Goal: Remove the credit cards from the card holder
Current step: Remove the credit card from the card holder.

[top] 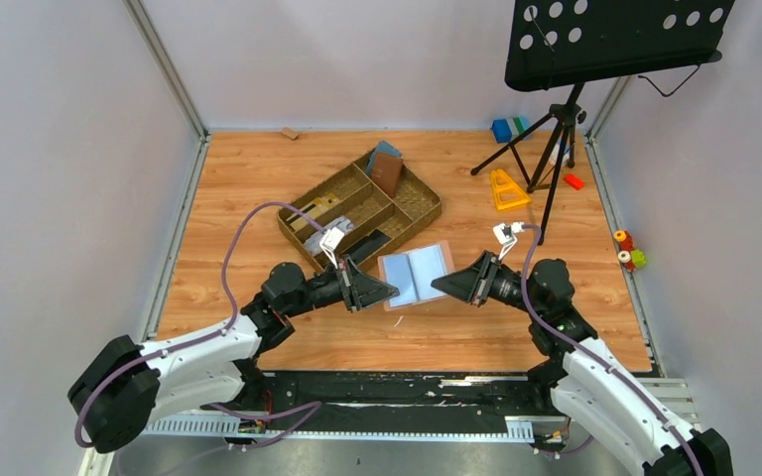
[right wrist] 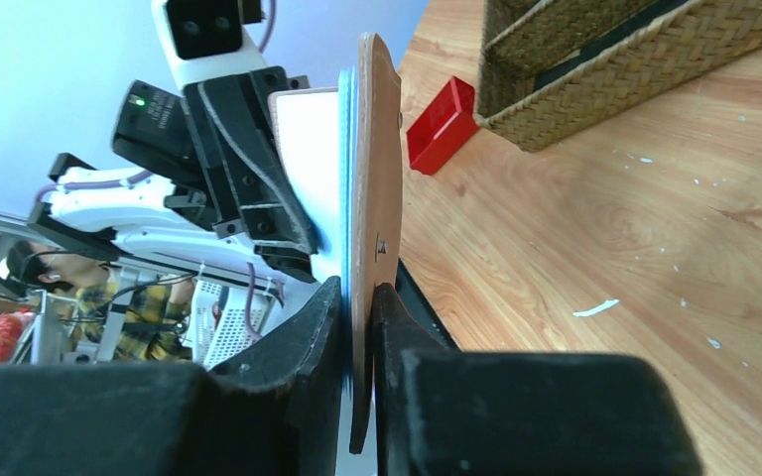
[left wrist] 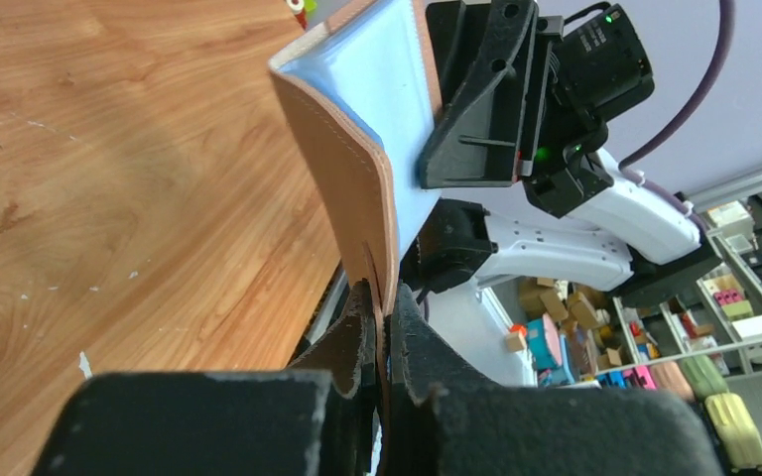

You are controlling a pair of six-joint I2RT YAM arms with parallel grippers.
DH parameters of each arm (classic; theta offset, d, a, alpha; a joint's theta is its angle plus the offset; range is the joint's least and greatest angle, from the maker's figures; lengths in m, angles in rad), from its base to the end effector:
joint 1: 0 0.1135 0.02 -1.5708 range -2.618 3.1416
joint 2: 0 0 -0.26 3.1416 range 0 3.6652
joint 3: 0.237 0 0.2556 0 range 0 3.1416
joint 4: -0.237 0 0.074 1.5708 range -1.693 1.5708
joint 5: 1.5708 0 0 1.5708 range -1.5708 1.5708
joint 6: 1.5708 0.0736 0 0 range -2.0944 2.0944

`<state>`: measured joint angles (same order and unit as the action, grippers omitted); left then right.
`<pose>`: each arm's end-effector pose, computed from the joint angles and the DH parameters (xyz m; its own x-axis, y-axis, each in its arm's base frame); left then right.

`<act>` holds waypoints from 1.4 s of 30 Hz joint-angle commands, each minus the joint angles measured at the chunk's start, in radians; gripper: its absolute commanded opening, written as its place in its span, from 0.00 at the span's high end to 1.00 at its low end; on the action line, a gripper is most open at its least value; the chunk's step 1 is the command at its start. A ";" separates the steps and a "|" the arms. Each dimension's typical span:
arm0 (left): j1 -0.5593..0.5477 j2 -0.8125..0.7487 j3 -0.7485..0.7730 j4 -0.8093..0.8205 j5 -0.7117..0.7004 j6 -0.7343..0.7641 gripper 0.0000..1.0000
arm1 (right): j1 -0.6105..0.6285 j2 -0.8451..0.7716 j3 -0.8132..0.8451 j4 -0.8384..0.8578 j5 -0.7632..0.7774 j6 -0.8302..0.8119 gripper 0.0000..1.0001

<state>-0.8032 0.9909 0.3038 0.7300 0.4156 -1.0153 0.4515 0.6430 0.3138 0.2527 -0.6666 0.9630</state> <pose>0.1514 -0.1997 0.2259 -0.7816 -0.3094 -0.5416 0.5202 0.1557 -0.8397 0.1582 0.1273 0.2358 -0.7762 0.3407 -0.5306 -0.4562 0.2776 0.8455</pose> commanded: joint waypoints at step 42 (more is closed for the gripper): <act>-0.037 -0.004 0.113 -0.202 0.023 0.118 1.00 | 0.073 0.067 0.063 -0.209 0.077 -0.204 0.86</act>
<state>-0.8356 0.9932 0.3607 0.4725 0.4095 -0.9138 0.5190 0.6827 0.3496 0.0204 -0.5842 0.7811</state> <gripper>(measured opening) 0.028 0.193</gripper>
